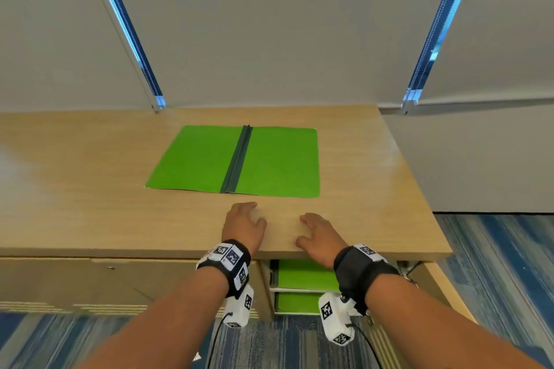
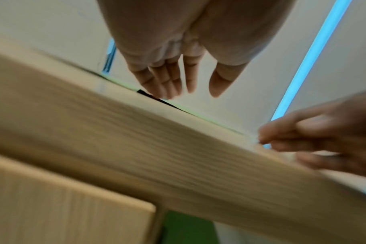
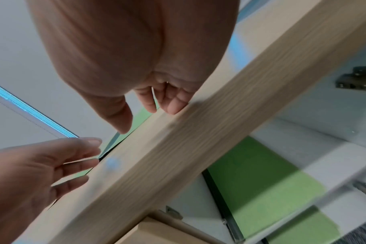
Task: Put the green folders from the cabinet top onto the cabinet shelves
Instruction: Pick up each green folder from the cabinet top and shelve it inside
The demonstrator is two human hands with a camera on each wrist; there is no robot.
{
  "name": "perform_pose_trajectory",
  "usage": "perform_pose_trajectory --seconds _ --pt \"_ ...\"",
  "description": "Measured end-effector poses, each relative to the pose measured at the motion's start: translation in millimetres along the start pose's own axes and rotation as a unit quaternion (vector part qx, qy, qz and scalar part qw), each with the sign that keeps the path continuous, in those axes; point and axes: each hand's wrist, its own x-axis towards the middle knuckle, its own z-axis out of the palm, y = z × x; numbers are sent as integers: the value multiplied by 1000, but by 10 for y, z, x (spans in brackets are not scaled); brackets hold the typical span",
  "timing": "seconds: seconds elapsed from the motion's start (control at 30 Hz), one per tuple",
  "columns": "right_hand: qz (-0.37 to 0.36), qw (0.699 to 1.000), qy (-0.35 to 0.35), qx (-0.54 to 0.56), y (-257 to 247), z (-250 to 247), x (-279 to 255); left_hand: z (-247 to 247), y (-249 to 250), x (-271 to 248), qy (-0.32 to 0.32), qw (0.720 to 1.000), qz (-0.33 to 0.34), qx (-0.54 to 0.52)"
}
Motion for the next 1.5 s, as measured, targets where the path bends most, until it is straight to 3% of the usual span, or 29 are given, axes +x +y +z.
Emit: perform_pose_trajectory --seconds 0.13,0.3,0.4,0.53,0.6,0.7,0.8,0.97,1.1,1.2,1.3,1.43,1.5 --pt "-5 999 -19 33 110 18 -139 -2 -102 282 -81 977 13 195" --pt "11 990 -3 142 228 -19 -256 24 -127 582 -138 960 -24 244" --pt "31 984 9 174 252 -54 -204 3 -119 622 -97 952 -5 291" --pt "74 970 83 214 312 -79 -89 -69 -87 444 -10 952 9 306" --pt "103 959 113 240 341 -87 -50 -82 -146 328 7 955 -16 296" --pt "136 953 137 232 334 -110 7 -73 -338 141 -22 967 -68 244" --pt "176 952 153 197 268 -150 41 -120 -495 -108 5 976 -90 196" --pt "191 970 127 82 122 -111 17 -215 -532 -552 -15 965 -101 240" --pt "204 966 122 100 44 -97 55 -156 -513 -808 -2 973 -101 210" --pt "232 955 121 136 58 -78 78 -111 -497 -877 49 984 -101 140" --pt "207 949 74 225 47 -125 28 -127 -509 -870 70 983 -160 62" --pt "144 873 -27 465 -85 -164 -219 -213 -624 -948 71 965 -248 -46" --pt "100 849 -95 510 -156 -137 -298 -302 -708 -1032 92 959 -265 -46"
